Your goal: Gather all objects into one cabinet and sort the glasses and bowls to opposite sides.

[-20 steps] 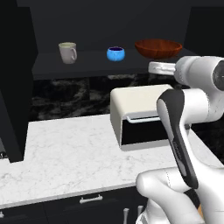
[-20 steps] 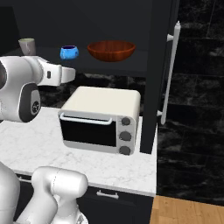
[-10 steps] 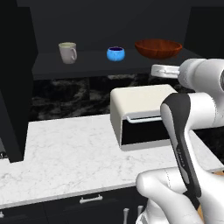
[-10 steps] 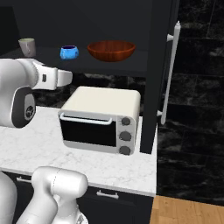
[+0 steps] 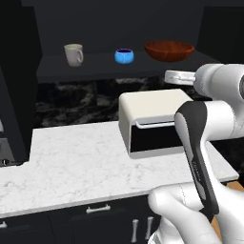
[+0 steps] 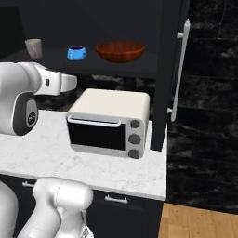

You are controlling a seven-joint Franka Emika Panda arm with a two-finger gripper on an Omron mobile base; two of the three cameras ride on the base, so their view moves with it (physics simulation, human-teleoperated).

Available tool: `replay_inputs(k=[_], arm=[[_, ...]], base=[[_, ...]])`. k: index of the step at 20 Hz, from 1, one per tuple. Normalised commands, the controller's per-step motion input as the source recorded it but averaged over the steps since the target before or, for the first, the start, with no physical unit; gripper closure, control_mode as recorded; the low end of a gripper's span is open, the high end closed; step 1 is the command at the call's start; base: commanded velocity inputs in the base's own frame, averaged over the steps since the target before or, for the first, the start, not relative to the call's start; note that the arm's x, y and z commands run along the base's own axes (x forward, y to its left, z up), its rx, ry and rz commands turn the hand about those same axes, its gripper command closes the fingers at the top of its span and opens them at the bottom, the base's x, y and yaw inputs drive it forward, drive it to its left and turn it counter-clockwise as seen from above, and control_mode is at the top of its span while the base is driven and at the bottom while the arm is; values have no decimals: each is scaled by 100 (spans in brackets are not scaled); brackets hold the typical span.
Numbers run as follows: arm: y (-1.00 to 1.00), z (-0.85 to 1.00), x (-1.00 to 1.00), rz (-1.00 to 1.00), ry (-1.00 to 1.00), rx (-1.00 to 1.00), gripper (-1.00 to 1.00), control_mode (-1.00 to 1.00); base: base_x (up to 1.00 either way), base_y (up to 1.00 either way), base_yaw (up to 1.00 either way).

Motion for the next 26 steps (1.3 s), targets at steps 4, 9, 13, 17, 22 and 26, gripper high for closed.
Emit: replay_inputs(k=[4,9,13,17,22,26], arm=[[0,0,0,0,0,0,-100,100],[0,0,0,0,0,0,-100,100],[0,0,0,0,0,0,-100,100],[0,0,0,0,0,0,-100,100],[0,0,0,0,0,0,-100,100],[0,0,0,0,0,0,-100,100]], base=[[-51,7,0],[-58,13,0],[-73,21,0],[-76,26,0],[-63,50,0],[-49,62,-2]])
